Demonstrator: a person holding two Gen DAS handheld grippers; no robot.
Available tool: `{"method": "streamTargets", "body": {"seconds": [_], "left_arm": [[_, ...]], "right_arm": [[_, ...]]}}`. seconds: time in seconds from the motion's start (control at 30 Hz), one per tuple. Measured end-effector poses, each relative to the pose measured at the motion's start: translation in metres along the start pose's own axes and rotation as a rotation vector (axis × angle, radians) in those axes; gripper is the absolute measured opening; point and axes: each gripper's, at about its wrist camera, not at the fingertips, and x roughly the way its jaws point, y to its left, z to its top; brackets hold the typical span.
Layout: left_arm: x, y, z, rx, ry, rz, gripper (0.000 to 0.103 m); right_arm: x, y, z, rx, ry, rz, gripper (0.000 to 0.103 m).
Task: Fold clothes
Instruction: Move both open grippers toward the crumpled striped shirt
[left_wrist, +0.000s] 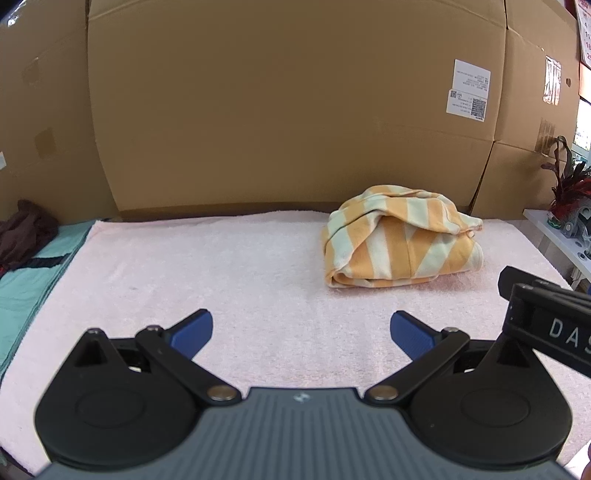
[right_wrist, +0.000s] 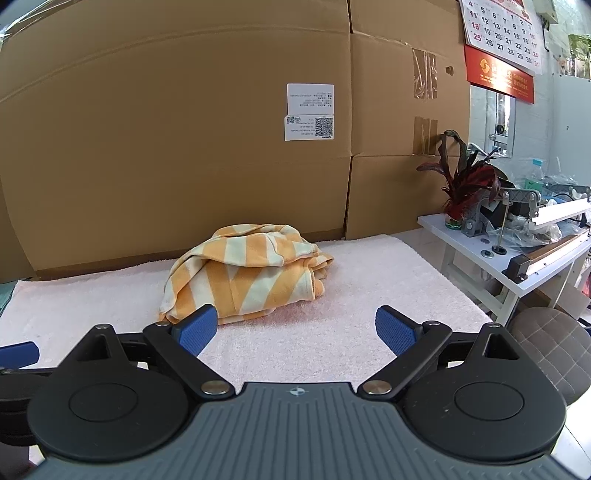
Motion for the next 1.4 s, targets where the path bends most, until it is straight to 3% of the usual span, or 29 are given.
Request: {"method": "streamTargets", "body": {"seconds": [0.23, 0.43, 1.4], "left_arm": [[-0.006, 0.004, -0.01, -0.031, -0.024, -0.002, 0.102], [0.002, -0.001, -0.001, -0.008, 0.029, 0.01, 0.102], [0.003, -0.005, -0.004, 0.022, 0.032, 0.051, 0.102]], "right_arm": [[-0.003, 0.003, -0.003, -0.022, -0.02, -0.007, 0.095], [0.004, 0.0, 0.0, 0.001, 0.013, 0.004, 0.095], [0.01, -0.007, -0.008, 0.011, 0.024, -0.007, 0.095]]}}
